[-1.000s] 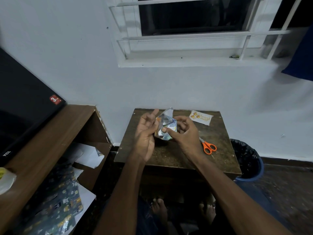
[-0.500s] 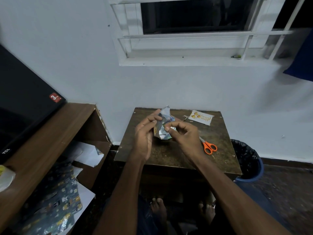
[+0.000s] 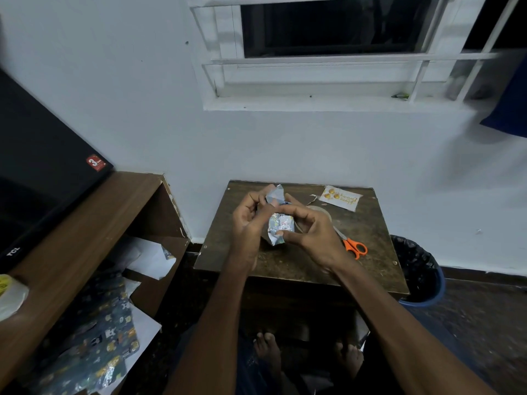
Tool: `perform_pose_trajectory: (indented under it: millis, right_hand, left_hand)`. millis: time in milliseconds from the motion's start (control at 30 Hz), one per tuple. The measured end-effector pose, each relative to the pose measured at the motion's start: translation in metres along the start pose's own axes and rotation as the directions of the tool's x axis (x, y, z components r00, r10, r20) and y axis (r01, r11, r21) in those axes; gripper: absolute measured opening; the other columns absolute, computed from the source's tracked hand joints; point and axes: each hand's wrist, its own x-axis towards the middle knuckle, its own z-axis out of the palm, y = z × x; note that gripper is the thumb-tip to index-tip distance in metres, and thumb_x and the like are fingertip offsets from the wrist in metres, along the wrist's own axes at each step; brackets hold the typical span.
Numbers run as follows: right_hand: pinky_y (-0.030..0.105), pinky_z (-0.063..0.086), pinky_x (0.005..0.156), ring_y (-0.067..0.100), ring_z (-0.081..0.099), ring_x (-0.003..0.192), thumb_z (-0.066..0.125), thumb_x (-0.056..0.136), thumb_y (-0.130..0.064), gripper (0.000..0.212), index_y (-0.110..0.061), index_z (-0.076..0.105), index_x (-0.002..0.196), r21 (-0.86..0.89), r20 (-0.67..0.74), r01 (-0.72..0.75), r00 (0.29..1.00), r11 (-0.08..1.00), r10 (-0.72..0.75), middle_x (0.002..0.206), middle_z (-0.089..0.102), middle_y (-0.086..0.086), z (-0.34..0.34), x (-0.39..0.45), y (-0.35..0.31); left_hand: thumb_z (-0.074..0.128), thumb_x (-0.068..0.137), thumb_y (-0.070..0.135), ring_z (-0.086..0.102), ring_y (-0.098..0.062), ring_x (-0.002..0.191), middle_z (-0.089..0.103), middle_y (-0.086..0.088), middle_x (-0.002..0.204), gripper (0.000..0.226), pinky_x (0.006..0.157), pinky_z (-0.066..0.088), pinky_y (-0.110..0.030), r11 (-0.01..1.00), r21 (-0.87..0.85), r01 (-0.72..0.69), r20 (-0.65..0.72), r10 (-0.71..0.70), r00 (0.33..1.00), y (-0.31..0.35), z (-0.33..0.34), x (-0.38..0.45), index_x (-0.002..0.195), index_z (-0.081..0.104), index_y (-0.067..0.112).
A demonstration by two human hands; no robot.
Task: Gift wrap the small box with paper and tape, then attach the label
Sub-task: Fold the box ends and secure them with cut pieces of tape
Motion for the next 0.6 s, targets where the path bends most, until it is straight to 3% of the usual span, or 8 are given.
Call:
perform_pose_trajectory:
  millis: [67, 167, 267, 333, 400, 467, 500, 600]
  right_hand:
    - [0.043, 0.034, 0.125, 0.011, 0.037, 0.152, 0.08, 0.076, 0.014, 0.055, -0.011, 0.074, 0.124, 0.011, 0.011, 0.02, 1.0, 1.0, -0.02, 0.158, 0.049, 0.008, -0.002, 0.002, 0.002]
    - [0.046, 0.043, 0.118, 0.017, 0.053, 0.14, 0.082, 0.075, 0.013, 0.054, -0.013, 0.073, 0.121, -0.056, -0.011, 0.028, 1.0, 0.998, -0.028, 0.146, 0.058, 0.005, -0.005, 0.002, 0.003]
    - [0.049, 0.047, 0.114, 0.019, 0.059, 0.129, 0.084, 0.073, 0.009, 0.053, -0.02, 0.072, 0.116, -0.145, -0.043, 0.02, 0.999, 0.989, -0.026, 0.134, 0.06, 0.008, -0.007, 0.002, 0.004]
    - [0.051, 0.046, 0.113, 0.021, 0.06, 0.126, 0.085, 0.072, 0.004, 0.052, -0.024, 0.072, 0.114, -0.19, -0.051, 0.028, 0.998, 0.981, -0.039, 0.129, 0.061, 0.007, -0.007, 0.003, 0.004]
    - [0.051, 0.046, 0.112, 0.02, 0.06, 0.124, 0.085, 0.071, 0.001, 0.051, -0.027, 0.072, 0.112, -0.221, -0.052, 0.023, 0.998, 0.975, -0.035, 0.127, 0.061, 0.004, -0.008, 0.002, 0.002]
    - [0.051, 0.046, 0.111, 0.017, 0.059, 0.125, 0.085, 0.072, -0.001, 0.051, -0.03, 0.071, 0.112, -0.256, -0.045, 0.017, 0.999, 0.967, -0.029, 0.127, 0.061, 0.002, -0.008, 0.001, 0.001]
    - [0.051, 0.047, 0.111, 0.017, 0.059, 0.125, 0.085, 0.072, -0.002, 0.052, -0.031, 0.071, 0.112, -0.278, -0.041, 0.018, 0.999, 0.961, -0.03, 0.127, 0.06, 0.001, -0.008, 0.001, 0.001]
    - [0.051, 0.047, 0.11, 0.018, 0.059, 0.124, 0.085, 0.074, -0.004, 0.051, -0.029, 0.069, 0.115, -0.336, -0.043, 0.045, 0.997, 0.941, -0.063, 0.125, 0.06, 0.001, -0.006, 0.002, 0.002]
  left_hand:
    - [0.064, 0.095, 0.027, 0.069, -0.031, 0.119, 0.073, -0.014, 0.125, 0.017, 0.099, 0.054, -0.047, 0.996, -0.065, 0.056, 0.003, -0.056, 0.998, 0.007, 0.003, -0.002, 0.097, 0.075, 0.014]
    - [0.052, 0.095, 0.023, 0.071, -0.013, 0.111, 0.072, -0.013, 0.116, 0.034, 0.091, 0.057, -0.028, 0.996, -0.057, 0.065, 0.037, -0.062, 0.997, 0.015, 0.006, -0.005, 0.075, 0.08, 0.025]
    - [0.049, 0.095, 0.026, 0.066, 0.0, 0.105, 0.053, -0.018, 0.117, 0.032, 0.093, 0.051, -0.016, 0.997, 0.031, 0.065, 0.087, -0.067, 0.994, 0.015, 0.005, -0.006, 0.081, 0.072, 0.009]
    - [0.049, 0.095, 0.027, 0.064, 0.002, 0.105, 0.051, -0.018, 0.119, 0.025, 0.108, 0.046, -0.019, 0.997, 0.058, 0.058, 0.101, -0.064, 0.993, 0.011, 0.002, -0.004, 0.085, 0.061, 0.007]
    - [0.049, 0.095, 0.025, 0.064, -0.003, 0.121, 0.063, -0.016, 0.117, 0.032, 0.121, 0.039, -0.032, 0.999, 0.023, 0.047, 0.101, -0.049, 0.994, 0.006, -0.001, -0.001, 0.08, 0.069, 0.006]
    - [0.055, 0.095, 0.025, 0.062, -0.019, 0.133, 0.075, -0.011, 0.113, 0.026, 0.111, 0.046, -0.036, 0.997, -0.05, 0.067, 0.076, -0.063, 0.995, 0.003, -0.002, 0.0, 0.073, 0.067, 0.016]
    - [0.062, 0.092, 0.026, 0.064, -0.025, 0.128, 0.075, -0.012, 0.112, 0.015, 0.103, 0.049, -0.04, 0.994, -0.076, 0.072, 0.062, -0.068, 0.996, 0.003, -0.002, 0.001, 0.082, 0.062, 0.016]
    - [0.076, 0.084, 0.015, 0.069, -0.03, 0.107, 0.074, -0.016, 0.115, 0.036, 0.088, 0.055, -0.047, 0.999, -0.005, 0.042, 0.05, -0.041, 0.998, -0.003, -0.005, 0.001, 0.113, 0.055, 0.012]
